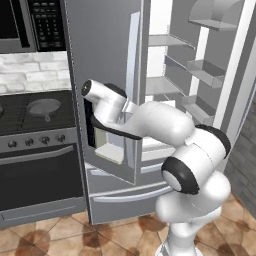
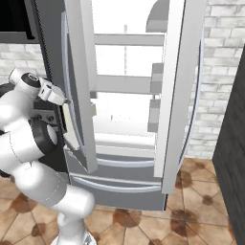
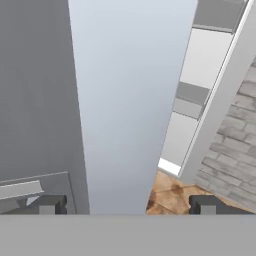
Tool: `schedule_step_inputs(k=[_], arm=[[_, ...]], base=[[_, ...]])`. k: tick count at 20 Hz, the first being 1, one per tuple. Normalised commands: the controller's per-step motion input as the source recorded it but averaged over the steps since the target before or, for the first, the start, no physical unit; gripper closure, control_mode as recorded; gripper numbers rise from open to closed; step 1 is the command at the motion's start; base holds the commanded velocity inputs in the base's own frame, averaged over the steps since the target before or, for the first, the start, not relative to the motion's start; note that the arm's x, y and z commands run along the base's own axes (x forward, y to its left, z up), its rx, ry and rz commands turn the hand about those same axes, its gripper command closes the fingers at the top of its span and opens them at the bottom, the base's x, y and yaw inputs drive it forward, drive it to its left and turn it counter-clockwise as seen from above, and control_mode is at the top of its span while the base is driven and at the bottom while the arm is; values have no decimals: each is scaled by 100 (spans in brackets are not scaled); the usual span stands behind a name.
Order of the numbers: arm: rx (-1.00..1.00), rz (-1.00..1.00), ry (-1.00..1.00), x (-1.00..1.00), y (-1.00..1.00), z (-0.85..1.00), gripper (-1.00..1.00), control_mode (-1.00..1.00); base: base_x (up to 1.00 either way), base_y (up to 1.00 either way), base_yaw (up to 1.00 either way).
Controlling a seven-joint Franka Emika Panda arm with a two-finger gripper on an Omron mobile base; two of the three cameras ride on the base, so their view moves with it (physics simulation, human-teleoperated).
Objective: Place one of the steaks on the plate and the other in the bowl. Then place the bowl in the fridge.
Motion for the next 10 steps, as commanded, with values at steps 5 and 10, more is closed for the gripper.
schedule_step_inputs(k=[5, 10], arm=[[0, 2, -1, -19, 15, 0, -100, -100], [0, 1, -2, -30, -5, 1, -100, -100]], base=[[0, 0, 0], [0, 0, 0]])
